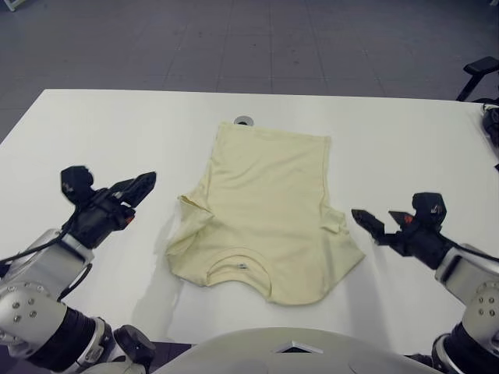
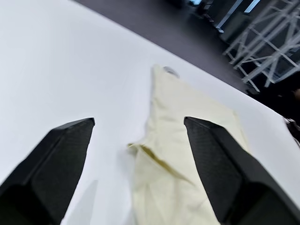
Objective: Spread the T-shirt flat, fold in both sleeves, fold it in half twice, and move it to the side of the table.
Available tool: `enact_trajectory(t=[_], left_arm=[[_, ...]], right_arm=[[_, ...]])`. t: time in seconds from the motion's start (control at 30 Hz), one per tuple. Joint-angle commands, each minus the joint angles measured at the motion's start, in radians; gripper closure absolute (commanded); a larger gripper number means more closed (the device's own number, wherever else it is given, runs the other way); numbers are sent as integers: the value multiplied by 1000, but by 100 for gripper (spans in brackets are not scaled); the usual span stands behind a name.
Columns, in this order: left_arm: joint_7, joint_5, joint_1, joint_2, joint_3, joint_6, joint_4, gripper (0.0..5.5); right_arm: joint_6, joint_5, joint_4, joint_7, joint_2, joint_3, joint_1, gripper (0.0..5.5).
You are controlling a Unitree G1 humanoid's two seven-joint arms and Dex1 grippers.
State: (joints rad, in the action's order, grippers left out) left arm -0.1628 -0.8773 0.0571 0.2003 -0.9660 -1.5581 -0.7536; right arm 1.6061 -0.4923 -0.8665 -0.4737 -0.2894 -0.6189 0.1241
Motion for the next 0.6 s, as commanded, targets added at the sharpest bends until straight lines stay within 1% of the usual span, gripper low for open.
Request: enact_trajectory(t=[0.03,0.1,0.17,0.23,0.27,0.37,0.43,0.5,0.6], left_arm=[[4,-11,-144,-40,22,-45,-113,126],[-32,-34,-217,-3,66,-52,-173,91],[-58,-36,-245,45,132,-28,-209,53],[-69,-9,-262,116,266,20,-250,14],[-67,8,-268,140,330,41,-260,11],[-36,128,-279,226,536,149,-212,11],[-22,215,-299,272,636,230,-163,11],[-17,283,-317,299,701,304,-130,47],[-42,326,-331,314,785,379,-101,107]], right_arm=[[8,-80,9,64,-12,-25,56,10],[8,-89,17,121,18,-47,45,10],[8,-105,18,172,54,-64,49,10],[8,-128,11,212,82,-67,56,10],[8,-141,10,232,95,-67,53,10],[8,-168,19,284,115,-50,25,10],[8,-182,32,313,122,-42,-2,10],[8,-201,44,337,123,-36,-20,10],[8,-223,57,371,127,-27,-39,10]])
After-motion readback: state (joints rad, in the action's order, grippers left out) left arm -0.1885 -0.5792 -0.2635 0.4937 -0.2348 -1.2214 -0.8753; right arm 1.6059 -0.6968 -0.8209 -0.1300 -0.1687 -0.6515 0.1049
